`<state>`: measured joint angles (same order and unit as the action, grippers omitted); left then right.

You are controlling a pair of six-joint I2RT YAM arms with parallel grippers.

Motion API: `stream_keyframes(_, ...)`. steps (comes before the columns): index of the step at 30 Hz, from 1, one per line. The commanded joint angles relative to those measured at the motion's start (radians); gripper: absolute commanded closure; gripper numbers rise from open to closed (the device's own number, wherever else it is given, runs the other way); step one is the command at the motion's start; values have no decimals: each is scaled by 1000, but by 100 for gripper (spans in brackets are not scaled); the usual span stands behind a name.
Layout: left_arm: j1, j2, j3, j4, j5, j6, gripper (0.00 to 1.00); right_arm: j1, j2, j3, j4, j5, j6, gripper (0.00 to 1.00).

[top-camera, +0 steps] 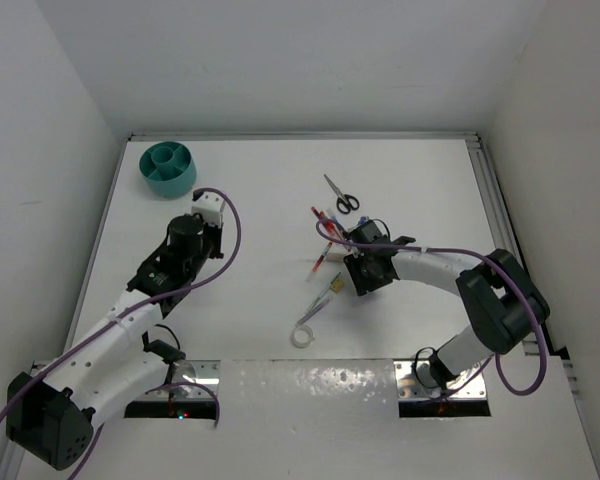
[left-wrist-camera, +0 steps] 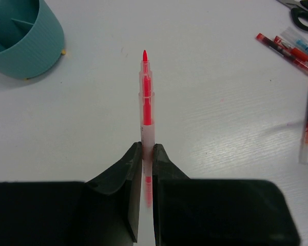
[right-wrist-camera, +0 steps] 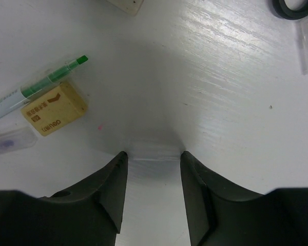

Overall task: Sort the stationery into containers
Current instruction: Place the pen cap at the center of the board.

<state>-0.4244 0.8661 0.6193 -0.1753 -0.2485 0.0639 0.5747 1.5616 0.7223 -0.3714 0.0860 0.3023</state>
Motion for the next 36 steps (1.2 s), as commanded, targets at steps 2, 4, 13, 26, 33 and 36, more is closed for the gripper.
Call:
stream_keyframes(2,12,-15,8,56,-18,2,100,8,20,2,2,31,-11,54)
stream_keyframes(4,12,-15,10,54,-20,4,100,8,12,5,0,32,-6,52)
stream_keyframes(13,13,-9,11,57,-6,10,100,-16,-129,58,-8,89,161,44)
stream_keyframes(26,12,-7,22,66,8,17,100,8,-311,-33,-72,414,1024,55)
stream_keyframes(33,12,-15,16,60,-2,25,100,63,-336,-57,-93,534,1320,56)
stream_keyframes(36,13,-18,10,65,0,19,100,59,-333,-95,-58,523,1370,59)
